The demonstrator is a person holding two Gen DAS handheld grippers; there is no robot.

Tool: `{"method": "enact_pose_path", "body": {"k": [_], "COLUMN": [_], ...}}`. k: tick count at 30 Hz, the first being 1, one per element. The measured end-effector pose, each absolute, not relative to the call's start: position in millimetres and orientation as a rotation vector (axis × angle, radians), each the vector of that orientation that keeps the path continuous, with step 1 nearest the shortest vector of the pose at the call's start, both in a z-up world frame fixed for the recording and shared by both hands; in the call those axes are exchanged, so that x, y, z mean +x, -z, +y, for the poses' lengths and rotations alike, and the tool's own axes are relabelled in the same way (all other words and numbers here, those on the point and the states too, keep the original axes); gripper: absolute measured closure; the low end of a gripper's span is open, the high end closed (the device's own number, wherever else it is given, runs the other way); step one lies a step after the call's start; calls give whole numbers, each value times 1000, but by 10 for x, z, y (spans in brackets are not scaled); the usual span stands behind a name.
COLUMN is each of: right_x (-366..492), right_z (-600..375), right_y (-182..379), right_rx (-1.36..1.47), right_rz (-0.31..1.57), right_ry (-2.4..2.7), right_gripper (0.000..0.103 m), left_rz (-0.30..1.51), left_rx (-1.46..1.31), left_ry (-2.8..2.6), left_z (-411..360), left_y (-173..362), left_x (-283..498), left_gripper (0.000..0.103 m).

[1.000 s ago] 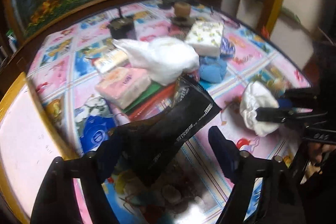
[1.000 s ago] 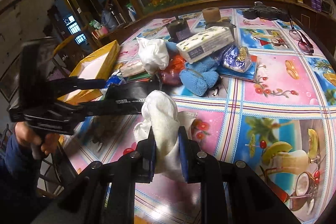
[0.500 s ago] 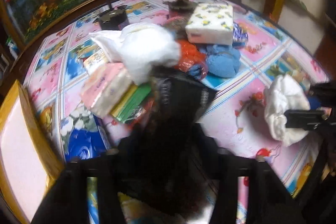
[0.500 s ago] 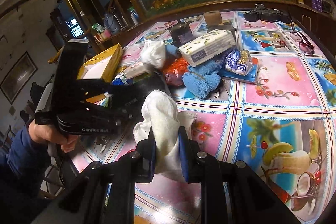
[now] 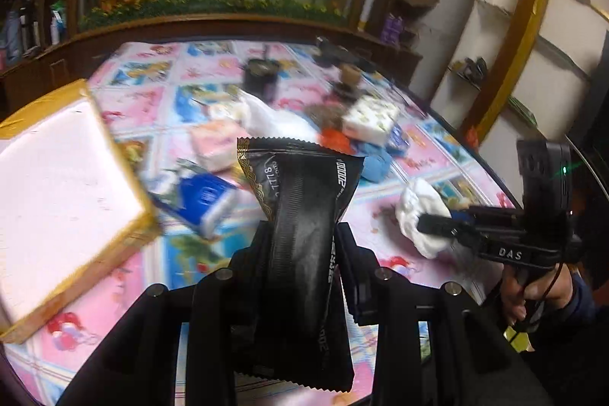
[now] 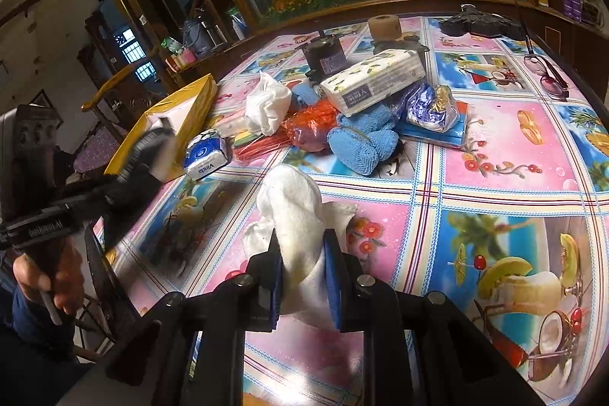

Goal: Organize soft objects
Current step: 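Carry the white cloth and black packet with both tools over the yellow box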

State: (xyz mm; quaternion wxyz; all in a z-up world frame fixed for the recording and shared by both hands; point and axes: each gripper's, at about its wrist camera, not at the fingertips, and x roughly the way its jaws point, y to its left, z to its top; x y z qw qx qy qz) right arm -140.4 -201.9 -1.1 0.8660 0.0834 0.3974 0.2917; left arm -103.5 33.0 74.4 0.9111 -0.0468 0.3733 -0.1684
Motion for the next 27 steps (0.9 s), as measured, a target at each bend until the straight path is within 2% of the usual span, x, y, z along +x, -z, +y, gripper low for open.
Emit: {"method": "enact_pose_path", "body": {"k": [5, 17, 22, 27], "right_x": [-1393, -1203, -1039, -815], "right_z": [-1824, -815, -218, 342], "right_y": [-71, -1011, -1327, -1495], "right_rx": [156, 55, 24, 16], "right_rz": [853, 799, 791, 794], "right_ry": [-645, -830, -899, -932], "right_gripper": [82, 82, 82, 82], "left_rz": [731, 634, 640, 691], "left_rx": [-143, -193, -199, -216], "left_ry": [266, 101, 42, 24], "left_z": [695, 1631, 2069, 2444], "left_y": [-848, -1287, -1495, -1451], "left_x": [-1087, -1315, -1233, -929], "left_gripper": [70, 70, 70, 70]}}
